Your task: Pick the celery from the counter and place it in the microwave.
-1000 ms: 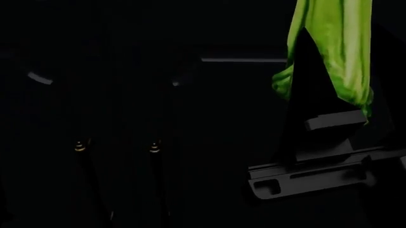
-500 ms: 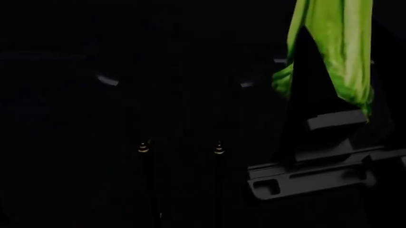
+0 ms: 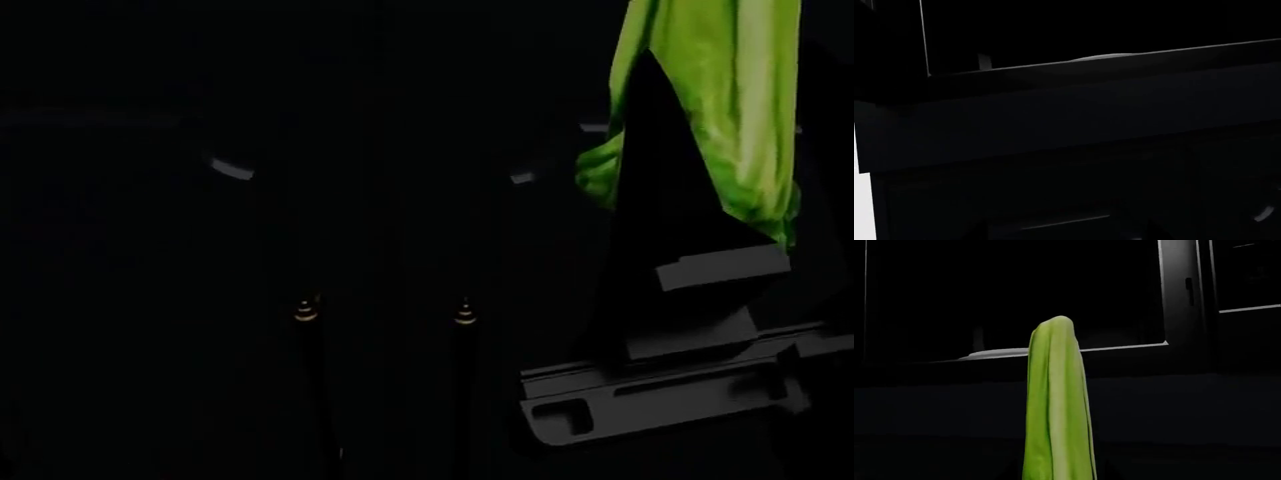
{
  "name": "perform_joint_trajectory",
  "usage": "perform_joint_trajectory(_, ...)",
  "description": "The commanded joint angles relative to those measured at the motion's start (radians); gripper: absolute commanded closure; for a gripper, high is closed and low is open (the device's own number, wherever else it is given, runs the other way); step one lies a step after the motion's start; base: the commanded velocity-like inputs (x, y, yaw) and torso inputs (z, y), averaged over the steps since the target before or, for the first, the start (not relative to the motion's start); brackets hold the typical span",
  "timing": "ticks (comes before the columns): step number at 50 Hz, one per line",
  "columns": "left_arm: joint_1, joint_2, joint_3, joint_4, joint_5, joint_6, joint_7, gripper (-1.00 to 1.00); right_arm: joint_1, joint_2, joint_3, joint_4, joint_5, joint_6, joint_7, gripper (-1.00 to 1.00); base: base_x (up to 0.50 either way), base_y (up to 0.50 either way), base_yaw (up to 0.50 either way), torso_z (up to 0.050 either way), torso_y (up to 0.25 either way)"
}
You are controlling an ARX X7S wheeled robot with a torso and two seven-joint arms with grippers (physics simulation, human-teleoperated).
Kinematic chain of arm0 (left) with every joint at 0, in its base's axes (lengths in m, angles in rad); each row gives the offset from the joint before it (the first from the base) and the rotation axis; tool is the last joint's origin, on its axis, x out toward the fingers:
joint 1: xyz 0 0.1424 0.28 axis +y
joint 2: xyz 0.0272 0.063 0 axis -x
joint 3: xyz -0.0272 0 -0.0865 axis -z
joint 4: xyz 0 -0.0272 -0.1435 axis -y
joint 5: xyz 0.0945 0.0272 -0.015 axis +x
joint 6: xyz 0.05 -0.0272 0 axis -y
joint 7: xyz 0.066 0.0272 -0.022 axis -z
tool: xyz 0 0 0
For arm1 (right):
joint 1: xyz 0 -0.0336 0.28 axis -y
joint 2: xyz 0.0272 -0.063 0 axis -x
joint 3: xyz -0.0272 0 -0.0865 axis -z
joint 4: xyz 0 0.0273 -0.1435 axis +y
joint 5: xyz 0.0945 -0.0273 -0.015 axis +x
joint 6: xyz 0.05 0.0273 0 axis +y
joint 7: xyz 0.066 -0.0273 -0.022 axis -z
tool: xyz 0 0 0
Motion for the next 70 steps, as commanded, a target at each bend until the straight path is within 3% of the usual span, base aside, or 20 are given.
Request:
perform_joint_trajectory(1, 0.000, -0.004, 0.008, 0.000, 0.005, 0.005, 0.000, -1.00, 0.058, 0.046, -0.028, -0.027, 0.054, -0.045, 0.047, 1.00, 0.00, 0.00, 0.00, 0.000, 0.000)
perform_joint_trajectory(12, 0.000, -0.002, 0.002, 0.000, -0.001, 0.004, 0.000, -1.00, 0.241, 0.160, -0.117, -0.136, 0.274, -0.222, 0.220, 1.00, 0.00, 0.00, 0.00, 0.000, 0.000)
perform_joint_trajectory(23, 0.000, -0.011, 0.018, 0.000, 0.013, 0.008, 0.000, -1.00, 0.388, 0.095, -0.123, -0.138, 0.458, -0.183, 0.408, 1.00, 0.00, 0.00, 0.00, 0.000, 0.001)
perform_joint_trajectory(70, 0.000, -0.020, 0.031, 0.000, 0.032, 0.008, 0.000, -1.00, 0.481, 0.121, -0.152, -0.140, 0.491, -0.218, 0.425, 1.00, 0.05, 0.00, 0.00, 0.000, 0.000)
